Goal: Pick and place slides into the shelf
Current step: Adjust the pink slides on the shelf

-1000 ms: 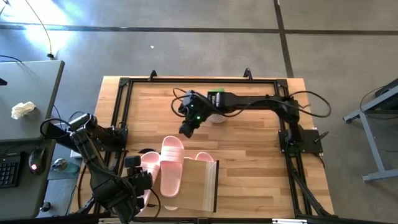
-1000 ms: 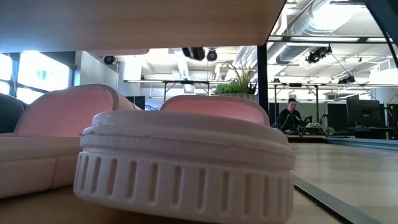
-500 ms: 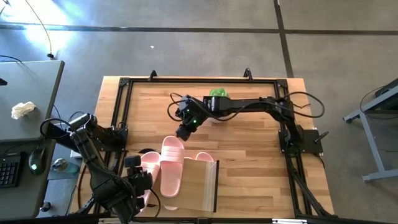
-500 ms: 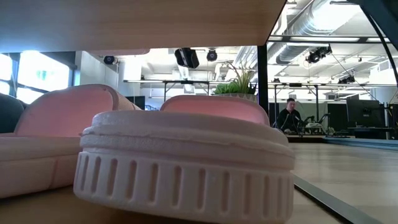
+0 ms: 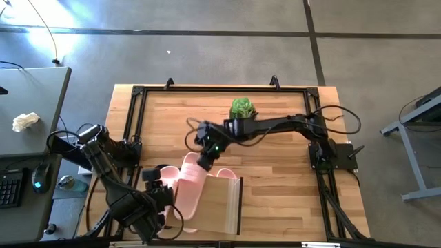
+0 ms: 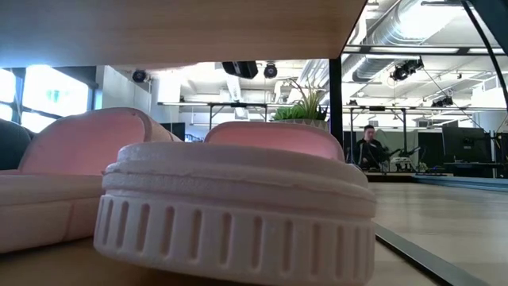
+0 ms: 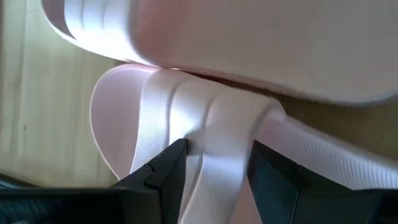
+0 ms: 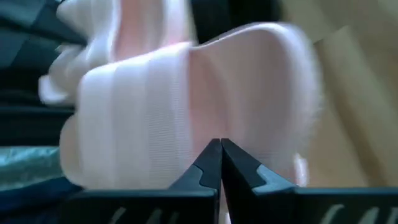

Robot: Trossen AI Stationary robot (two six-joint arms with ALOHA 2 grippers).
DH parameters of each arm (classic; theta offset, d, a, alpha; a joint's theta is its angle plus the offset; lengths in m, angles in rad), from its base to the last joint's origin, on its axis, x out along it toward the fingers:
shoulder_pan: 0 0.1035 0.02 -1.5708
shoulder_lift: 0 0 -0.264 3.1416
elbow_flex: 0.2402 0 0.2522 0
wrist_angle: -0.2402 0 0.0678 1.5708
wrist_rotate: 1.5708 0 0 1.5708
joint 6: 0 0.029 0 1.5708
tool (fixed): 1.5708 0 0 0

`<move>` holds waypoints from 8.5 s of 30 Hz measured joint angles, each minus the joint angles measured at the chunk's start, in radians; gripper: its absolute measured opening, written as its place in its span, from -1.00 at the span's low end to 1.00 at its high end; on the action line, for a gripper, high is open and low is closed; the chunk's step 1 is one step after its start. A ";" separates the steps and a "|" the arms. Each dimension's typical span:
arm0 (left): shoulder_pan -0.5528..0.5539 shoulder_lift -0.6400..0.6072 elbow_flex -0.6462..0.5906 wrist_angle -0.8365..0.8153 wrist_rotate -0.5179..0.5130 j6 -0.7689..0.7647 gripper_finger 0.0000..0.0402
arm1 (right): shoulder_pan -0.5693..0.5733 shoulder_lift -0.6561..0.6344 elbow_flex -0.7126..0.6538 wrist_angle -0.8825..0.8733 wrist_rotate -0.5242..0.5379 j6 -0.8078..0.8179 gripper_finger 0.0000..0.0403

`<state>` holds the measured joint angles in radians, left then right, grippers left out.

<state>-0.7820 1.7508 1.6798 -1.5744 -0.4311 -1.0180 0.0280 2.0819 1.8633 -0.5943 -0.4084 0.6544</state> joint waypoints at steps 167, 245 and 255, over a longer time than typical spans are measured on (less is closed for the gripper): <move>0.396 -0.156 0.603 0.167 -0.125 0.538 -0.25 | 0.018 -0.346 0.000 -0.285 0.301 -0.237 -1.00; -0.099 0.232 0.565 0.007 -0.078 -0.042 -0.26 | 0.018 -0.346 0.000 -0.277 0.301 -0.237 -1.00; -0.089 0.232 0.396 0.009 -0.022 -0.116 -0.26 | 0.018 -0.346 0.000 -0.277 0.301 -0.237 -1.00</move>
<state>-0.8713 1.9824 2.0757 -1.5657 -0.4535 -1.1340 0.0456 1.7363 1.8633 -0.8715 -0.1074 0.4179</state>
